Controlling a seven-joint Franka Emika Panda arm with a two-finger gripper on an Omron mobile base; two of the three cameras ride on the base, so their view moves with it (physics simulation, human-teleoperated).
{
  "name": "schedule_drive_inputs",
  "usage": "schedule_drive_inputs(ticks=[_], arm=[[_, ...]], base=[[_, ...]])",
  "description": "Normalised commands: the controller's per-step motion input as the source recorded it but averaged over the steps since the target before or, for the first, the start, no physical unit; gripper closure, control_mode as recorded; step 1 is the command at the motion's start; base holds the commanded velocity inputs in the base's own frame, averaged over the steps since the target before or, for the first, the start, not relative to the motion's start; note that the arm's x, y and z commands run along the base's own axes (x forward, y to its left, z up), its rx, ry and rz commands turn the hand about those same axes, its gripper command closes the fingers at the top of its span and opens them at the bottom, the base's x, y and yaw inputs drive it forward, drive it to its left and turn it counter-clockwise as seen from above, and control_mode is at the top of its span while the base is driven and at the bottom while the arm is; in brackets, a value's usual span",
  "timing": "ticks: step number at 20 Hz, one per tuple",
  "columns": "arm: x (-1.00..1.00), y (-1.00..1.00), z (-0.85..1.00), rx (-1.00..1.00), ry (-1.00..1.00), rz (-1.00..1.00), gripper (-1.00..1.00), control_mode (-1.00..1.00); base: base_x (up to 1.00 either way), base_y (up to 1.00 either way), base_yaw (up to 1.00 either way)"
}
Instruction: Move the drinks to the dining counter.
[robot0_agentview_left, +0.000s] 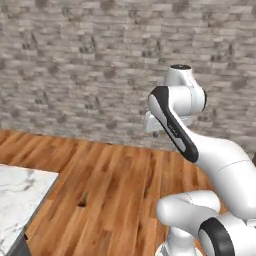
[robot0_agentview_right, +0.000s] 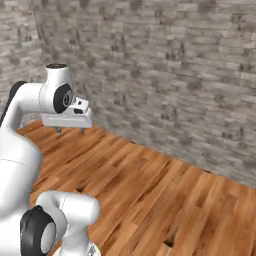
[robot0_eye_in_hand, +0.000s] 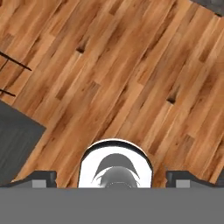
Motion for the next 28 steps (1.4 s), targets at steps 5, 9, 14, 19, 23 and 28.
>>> schedule_drive_inputs(ticks=[5, 9, 14, 19, 23, 28], arm=[[0.00, 0.00, 0.00, 0.00, 0.00, 0.00, -1.00, 1.00], [0.00, 0.00, 0.00, 0.00, 0.00, 0.00, -1.00, 1.00], [0.00, 0.00, 0.00, 0.00, 0.00, 0.00, -1.00, 1.00], [0.00, 0.00, 0.00, 0.00, 0.00, 0.00, -1.00, 1.00], [0.00, 0.00, 0.00, 0.00, 0.00, 0.00, -1.00, 1.00], [0.00, 0.00, 0.00, 0.00, 0.00, 0.00, -1.00, 1.00]], base=[[0.00, -0.44, -0.90], [0.00, -0.40, -0.91], [0.00, -0.38, -0.88], [0.15, -0.11, -0.81], [0.30, 0.14, -0.70], [0.20, 0.24, -0.66]])
